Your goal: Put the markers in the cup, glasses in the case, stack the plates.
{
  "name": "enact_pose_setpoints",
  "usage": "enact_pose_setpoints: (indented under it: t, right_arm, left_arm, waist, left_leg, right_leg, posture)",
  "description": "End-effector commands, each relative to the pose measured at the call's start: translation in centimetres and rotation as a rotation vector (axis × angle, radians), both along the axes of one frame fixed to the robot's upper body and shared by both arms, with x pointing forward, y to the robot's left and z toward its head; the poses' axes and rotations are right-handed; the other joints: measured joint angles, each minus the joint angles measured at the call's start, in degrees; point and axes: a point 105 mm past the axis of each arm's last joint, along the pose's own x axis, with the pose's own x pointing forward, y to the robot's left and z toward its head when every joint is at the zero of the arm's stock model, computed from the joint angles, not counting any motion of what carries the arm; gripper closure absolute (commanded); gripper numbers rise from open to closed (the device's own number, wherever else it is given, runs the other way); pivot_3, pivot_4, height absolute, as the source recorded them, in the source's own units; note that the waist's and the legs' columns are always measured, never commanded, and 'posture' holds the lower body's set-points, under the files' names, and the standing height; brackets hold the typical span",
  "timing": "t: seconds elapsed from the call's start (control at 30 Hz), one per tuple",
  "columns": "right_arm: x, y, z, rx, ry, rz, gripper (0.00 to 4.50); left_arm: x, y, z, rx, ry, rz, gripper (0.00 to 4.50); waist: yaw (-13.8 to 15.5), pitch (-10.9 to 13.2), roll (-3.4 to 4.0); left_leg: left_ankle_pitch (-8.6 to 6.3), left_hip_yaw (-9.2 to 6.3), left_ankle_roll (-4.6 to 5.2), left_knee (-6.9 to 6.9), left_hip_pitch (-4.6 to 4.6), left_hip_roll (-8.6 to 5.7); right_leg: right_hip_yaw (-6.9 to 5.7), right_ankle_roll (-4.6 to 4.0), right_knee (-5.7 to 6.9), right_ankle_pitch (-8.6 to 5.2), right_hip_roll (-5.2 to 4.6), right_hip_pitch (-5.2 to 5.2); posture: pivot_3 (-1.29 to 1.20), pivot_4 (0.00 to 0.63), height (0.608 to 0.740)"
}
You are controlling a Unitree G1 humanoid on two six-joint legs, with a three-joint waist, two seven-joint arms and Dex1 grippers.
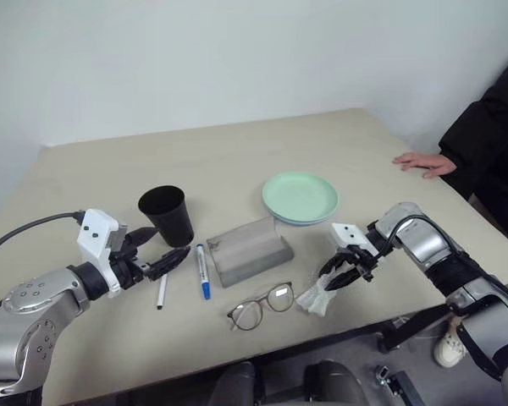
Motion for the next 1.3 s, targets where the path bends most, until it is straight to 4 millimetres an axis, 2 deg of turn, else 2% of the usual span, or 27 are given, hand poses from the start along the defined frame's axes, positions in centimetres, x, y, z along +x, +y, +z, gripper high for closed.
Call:
enact_pose_setpoints:
  t: [0.03, 0.07, 0.33, 0.6, 0.7, 0.8, 0.9, 1.03, 1.1, 1.27, 1.3]
  right_arm:
    - [0.3, 0.3, 1.0, 0.014, -0.04, 0.022, 4.28]
    - [0.4, 0.4, 1.2, 0.018, -0.044, 0.021, 4.45]
    - [1.4, 0.7, 3.6, 0.06, -0.098, 0.018, 4.45]
    - [3.7, 1.7, 8.0, 0.162, -0.201, -0.009, 4.45]
    - [5.3, 1.9, 9.9, 0.199, -0.275, -0.061, 4.45]
    - [8.4, 1.8, 12.1, 0.232, -0.403, -0.198, 4.45]
    - [10.7, 1.6, 13.2, 0.239, -0.512, -0.323, 4.45]
    - [13.4, 1.2, 13.0, 0.198, -0.632, -0.493, 4.45]
    - [14.6, 0.5, 11.9, 0.151, -0.693, -0.591, 4.45]
    - [15.6, -0.1, 10.3, 0.124, -0.724, -0.723, 4.45]
    - [15.8, 0.0, 10.1, 0.132, -0.731, -0.746, 4.29]
  left_arm:
    - [-0.1, -0.2, 1.3, 0.004, -0.055, -0.005, 0.0]
    - [-0.1, -0.2, 1.3, 0.004, -0.055, -0.004, 0.0]
    - [0.0, -0.3, 1.3, 0.002, -0.056, -0.003, 0.0]
    - [0.1, -0.4, 1.4, 0.002, -0.061, -0.004, 0.0]
    - [0.2, -0.4, 1.4, 0.002, -0.06, -0.005, 0.0]
    - [0.2, -0.4, 1.4, 0.001, -0.059, -0.005, 0.0]
    - [0.2, -0.4, 1.3, -0.002, -0.058, -0.004, 0.0]
    - [0.2, -0.5, 1.3, -0.004, -0.058, -0.003, 0.0]
    - [0.2, -0.5, 1.2, -0.003, -0.061, 0.001, 0.0]
    - [0.3, -0.4, 1.2, 0.001, -0.064, 0.009, 0.0]
    - [0.3, -0.4, 1.2, 0.002, -0.064, 0.01, 0.0]
  waist:
    - [0.0, 0.0, 0.0]
    - [0.0, 0.0, 0.0]
    - [0.0, 0.0, 0.0]
    - [0.0, 0.0, -0.01]
    - [0.0, 0.0, 0.0]
    - [0.0, 0.0, 0.0]
    - [0.0, 0.0, 0.0]
    - [-0.2, 0.0, -0.03]
    - [-0.2, 0.0, -0.03]
    - [-0.3, 0.0, -0.03]
    - [-0.3, 0.0, -0.03]
  left_leg:
    - [0.0, 0.0, 0.0, 0.0, 0.0, 0.0]
    - [0.0, 0.0, 0.0, 0.0, 0.0, 0.0]
    - [0.0, 0.0, 0.0, 0.0, 0.0, -0.01]
    - [0.0, 0.0, 0.0, 0.0, 0.0, 0.0]
    - [0.0, 0.02, 0.0, 0.0, -0.01, -0.01]
    - [0.0, 0.06, -0.01, 0.0, -0.03, 0.0]
    - [0.01, 0.07, -0.02, -0.02, -0.03, 0.0]
    - [0.01, 0.18, -0.03, -0.1, -0.06, -0.01]
    - [0.01, 0.23, -0.04, -0.12, -0.07, -0.01]
    - [0.14, 0.5, -0.25, -0.15, -0.15, -0.02]
    - [0.15, 0.55, -0.26, -0.16, -0.15, -0.01]
  right_leg:
    - [0.0, 0.0, 0.0, 0.0, 0.01, 0.0]
    - [0.0, 0.0, 0.0, 0.0, 0.01, 0.0]
    - [-0.01, 0.0, 0.0, 0.0, 0.03, -0.01]
    - [0.0, -0.01, 0.0, 0.0, 0.04, -0.03]
    - [0.01, -0.02, 0.01, 0.02, 0.04, -0.02]
    - [0.03, -0.1, 0.01, 0.07, 0.04, -0.05]
    - [0.03, -0.14, 0.01, 0.09, 0.06, -0.14]
    - [0.13, -0.15, 0.01, 0.09, 0.06, -0.16]
    - [0.16, -0.15, 0.01, 0.09, 0.06, -0.18]
    - [0.34, -0.17, 0.12, 0.11, 0.07, -0.39]
    - [0.37, -0.17, 0.14, 0.12, 0.09, -0.41]
  posture:
    - [0.0, 0.0, 0.7]
    - [0.0, 0.0, 0.7]
    - [0.0, 0.0, 0.7]
    - [0.0, 0.0, 0.7]
    - [0.0, 0.0, 0.7]
    - [0.0, 0.0, 0.7]
    - [0.0, 0.0, 0.7]
    - [0.0, 0.0, 0.7]
    - [0.0, 0.0, 0.7]
    - [0.0, 0.0, 0.7]
    - [0.0, 0.0, 0.7]
